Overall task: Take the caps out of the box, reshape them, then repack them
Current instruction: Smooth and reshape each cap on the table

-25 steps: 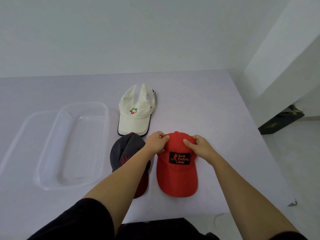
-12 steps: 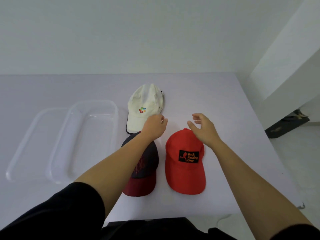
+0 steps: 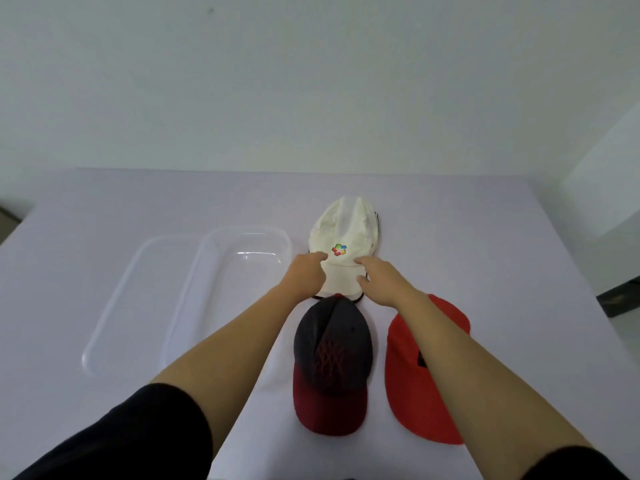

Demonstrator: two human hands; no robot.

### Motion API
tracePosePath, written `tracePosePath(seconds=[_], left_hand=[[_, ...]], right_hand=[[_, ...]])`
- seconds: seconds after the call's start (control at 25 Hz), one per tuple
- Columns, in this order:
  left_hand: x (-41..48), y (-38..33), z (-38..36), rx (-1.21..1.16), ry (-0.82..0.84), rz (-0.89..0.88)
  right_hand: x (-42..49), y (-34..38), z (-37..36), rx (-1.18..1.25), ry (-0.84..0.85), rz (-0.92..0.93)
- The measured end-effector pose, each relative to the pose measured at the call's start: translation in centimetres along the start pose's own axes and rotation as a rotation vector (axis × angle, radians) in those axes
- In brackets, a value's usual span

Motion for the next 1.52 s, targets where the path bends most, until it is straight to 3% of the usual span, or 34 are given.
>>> tracePosePath(seconds=[0.12,0.32,0.56,0.8,1.04,1.2,1.28,1.52], left_hand=[[1.3,1.2,-0.4,0.068,0.065,-0.02],[3.0,1.1,-1.9,0.27,0.213,-0.207],[5.0,1.9,-4.4,0.385,0.361,-0.233],[5.8,2.1,-5.6,0.563,0.168,-0.306],[5.6,1.6,-5.8,0.614,0.077,-0.294],[5.6,0.4,-3.1,0.563,-0.134,-0.26],[4.7,0.2,-2.4,0.553,-0.136,-0.281],[1.9,-1.7,0.3,0.252,-0.363,-0.295]], right_hand=[[1.4,0.5,-1.3,-0.04,0.061,-0.008],[2.7,-0.2,-2.8,-0.168,0.234,-0.02],[4.7,-0.8,-3.2,-0.272,0.196,0.007],[5.2,-1.6,-4.4,-0.305,0.029,0.082],[5.4,0.0,-4.2,-0.304,-0.095,0.098],[5.0,1.7,-2.9,-0.213,-0.24,0.035],[4.8,2.6,-1.5,-0.19,-0.312,0.0],[2.9,4.3,2.2,-0.139,-0.46,-0.019]])
Point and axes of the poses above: each hand's wrist, its own x-axis towards the middle knuckle, its own z-axis out of the back of the hand, y = z × x, the point moved 6 cm from there along x, towards the middle knuckle, and after that the axes turned 12 degrees about -y, right-handed, at the moved point
